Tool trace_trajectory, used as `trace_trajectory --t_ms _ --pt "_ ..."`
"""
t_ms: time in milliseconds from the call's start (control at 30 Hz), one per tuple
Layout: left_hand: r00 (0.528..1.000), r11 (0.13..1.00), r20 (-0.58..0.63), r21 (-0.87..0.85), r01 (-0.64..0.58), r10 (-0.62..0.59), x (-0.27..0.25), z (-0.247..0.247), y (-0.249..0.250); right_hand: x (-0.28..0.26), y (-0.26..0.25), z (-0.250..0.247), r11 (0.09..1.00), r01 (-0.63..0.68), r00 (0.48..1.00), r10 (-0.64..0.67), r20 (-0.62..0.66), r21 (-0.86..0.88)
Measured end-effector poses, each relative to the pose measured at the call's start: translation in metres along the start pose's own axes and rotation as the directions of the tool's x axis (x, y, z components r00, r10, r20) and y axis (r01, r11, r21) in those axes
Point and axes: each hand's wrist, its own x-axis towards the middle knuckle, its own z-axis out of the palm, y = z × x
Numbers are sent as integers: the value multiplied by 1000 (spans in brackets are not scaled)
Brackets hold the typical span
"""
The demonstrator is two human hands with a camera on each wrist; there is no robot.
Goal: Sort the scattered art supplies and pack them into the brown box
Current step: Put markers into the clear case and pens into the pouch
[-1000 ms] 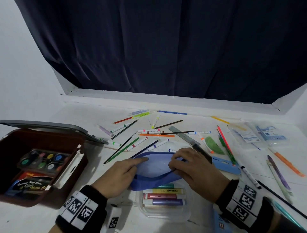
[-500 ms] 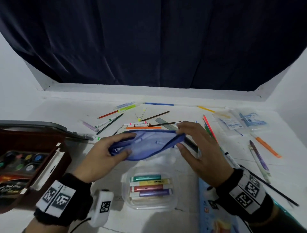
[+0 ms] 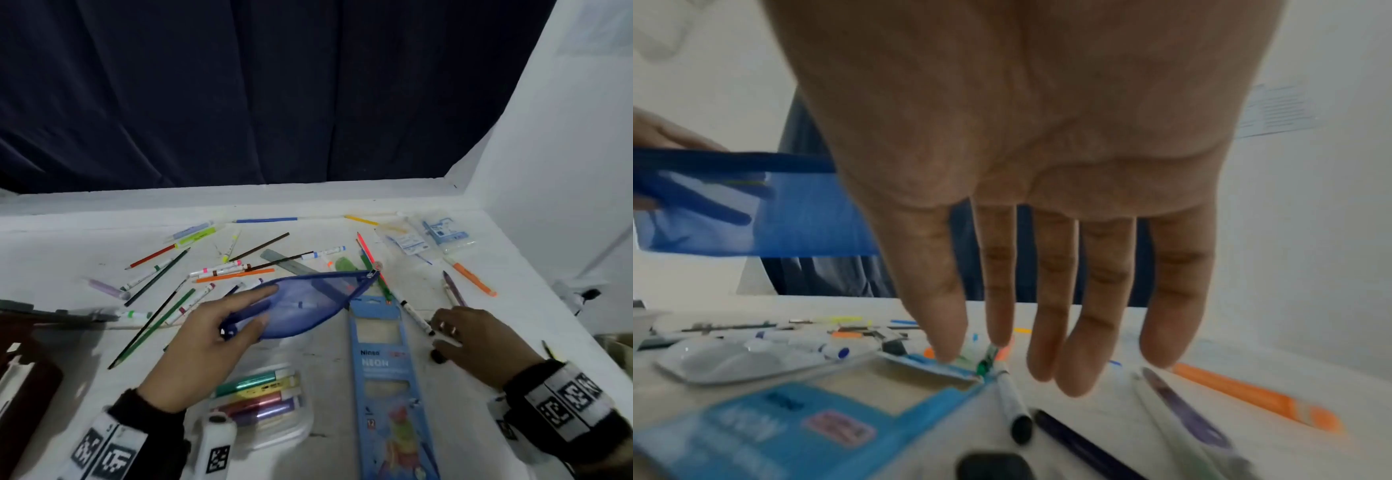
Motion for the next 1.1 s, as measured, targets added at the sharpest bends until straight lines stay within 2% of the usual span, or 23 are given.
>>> trace_trajectory --t_ms 100,233,333,433,500,567,633,700,767,833,900,1033,1100 --pt "1000 996 7 -95 5 -4 4 19 10 -12 17 -3 982 -138 985 151 89 -132" --pt "1000 993 -1 -112 24 -25 5 41 16 -23 28 -6 943 -194 949 250 191 -272" --pt "999 993 3 -109 51 -51 3 56 18 -26 32 -2 934 -153 939 239 247 -323" --pt "999 999 -27 -10 44 -45 0 69 21 -25 37 0 934 -99 945 196 262 -343" --pt "995 993 -41 -78 87 -90 -2 79 22 -25 41 -1 939 -70 945 170 279 -336" --pt "993 994 -66 -55 96 -100 -2 88 22 -24 43 -6 953 -52 948 141 285 -298" --pt "993 996 -79 31 89 -87 -3 94 21 -24 46 -14 973 -66 966 117 230 -219" --pt "990 993 -91 47 111 -106 -2 100 23 -22 50 -21 997 -48 994 54 99 -59" --pt "988 991 -87 42 128 -124 0 107 26 -18 49 -28 988 94 991 -81 -109 124" --pt "993 991 -69 88 103 -98 1 113 30 -10 43 -38 939 295 922 -232 -310 175" --pt "996 987 -40 137 83 -79 5 116 33 1 33 -44 888 436 849 -352 -393 146" --pt "998 983 -9 173 61 -60 15 119 41 21 12 -40 828 559 778 -504 -376 46" --pt "997 990 12 123 71 -73 18 123 45 26 -1 -33 772 634 728 -582 -363 33"
